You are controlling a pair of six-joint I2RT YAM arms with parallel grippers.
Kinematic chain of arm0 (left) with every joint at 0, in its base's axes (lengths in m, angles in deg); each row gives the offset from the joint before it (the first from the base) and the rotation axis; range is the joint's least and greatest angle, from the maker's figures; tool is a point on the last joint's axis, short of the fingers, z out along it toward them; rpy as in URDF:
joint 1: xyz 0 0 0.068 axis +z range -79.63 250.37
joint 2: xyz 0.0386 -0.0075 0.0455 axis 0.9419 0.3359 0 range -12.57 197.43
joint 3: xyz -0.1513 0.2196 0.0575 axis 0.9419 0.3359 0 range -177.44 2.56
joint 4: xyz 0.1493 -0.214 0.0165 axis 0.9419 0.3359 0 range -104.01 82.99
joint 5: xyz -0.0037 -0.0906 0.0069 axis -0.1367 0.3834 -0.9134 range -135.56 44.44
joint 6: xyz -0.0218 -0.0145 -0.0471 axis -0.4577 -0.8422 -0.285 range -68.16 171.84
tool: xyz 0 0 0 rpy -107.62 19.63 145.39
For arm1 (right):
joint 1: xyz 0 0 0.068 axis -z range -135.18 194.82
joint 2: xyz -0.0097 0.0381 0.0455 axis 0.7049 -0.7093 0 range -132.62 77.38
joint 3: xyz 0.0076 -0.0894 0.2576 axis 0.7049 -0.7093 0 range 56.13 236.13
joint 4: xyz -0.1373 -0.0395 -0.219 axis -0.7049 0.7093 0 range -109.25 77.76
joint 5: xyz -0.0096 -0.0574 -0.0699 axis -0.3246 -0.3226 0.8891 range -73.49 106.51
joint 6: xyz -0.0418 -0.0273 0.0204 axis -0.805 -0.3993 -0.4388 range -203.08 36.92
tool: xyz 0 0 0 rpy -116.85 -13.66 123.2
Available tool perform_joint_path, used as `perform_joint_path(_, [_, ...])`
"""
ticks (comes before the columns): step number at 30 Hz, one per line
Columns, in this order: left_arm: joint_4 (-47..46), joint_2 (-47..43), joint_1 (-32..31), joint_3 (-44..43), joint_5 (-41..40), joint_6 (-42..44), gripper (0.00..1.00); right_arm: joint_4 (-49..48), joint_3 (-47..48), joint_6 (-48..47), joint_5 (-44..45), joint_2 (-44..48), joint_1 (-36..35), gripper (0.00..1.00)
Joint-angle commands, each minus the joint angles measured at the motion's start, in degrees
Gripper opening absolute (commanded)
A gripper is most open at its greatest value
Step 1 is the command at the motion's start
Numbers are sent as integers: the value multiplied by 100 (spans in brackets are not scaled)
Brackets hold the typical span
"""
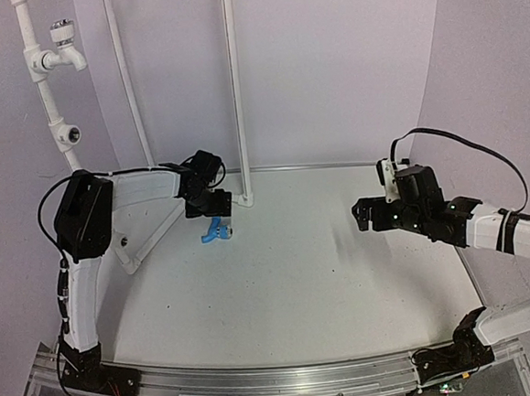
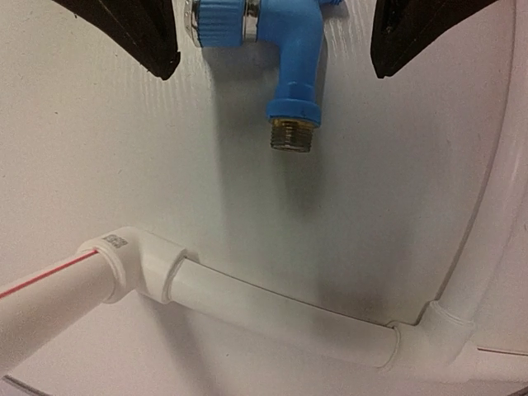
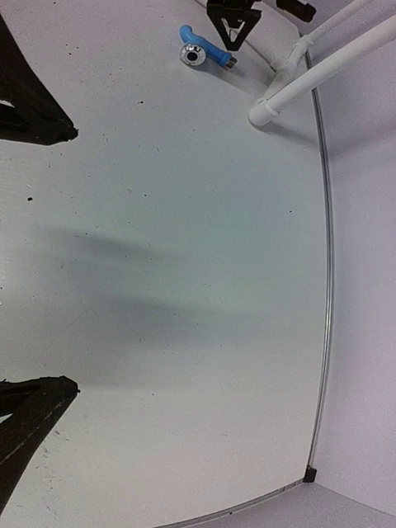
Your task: Install the water faucets
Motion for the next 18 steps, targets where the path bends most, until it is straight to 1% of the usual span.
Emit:
perform_joint_path(1, [475,464,22,-633,-155,-17,79,-3,95,139,-148,-55,-21,98])
perform_joint_path(8, [538,1058,21,-958,-209,120,66,-5,95,140,-300,-138,-21,98])
perform_joint_path(9, [543,1108,23,-985,-216,123,62,-4,100,140,-328,-155,-21,98])
perform_joint_path(13, [539,1249,19,-1075,-290,197,39,-3,144,161,-567,-252,-23,98])
perform_joint_path(15, [542,1268,15,-1082,-277,218,31,-10,167,207,-688,-317,-29,98])
perform_joint_path(18, [536,1105,0,-1031,-174,197,15,-12,195,275,-912,-475,-33,98])
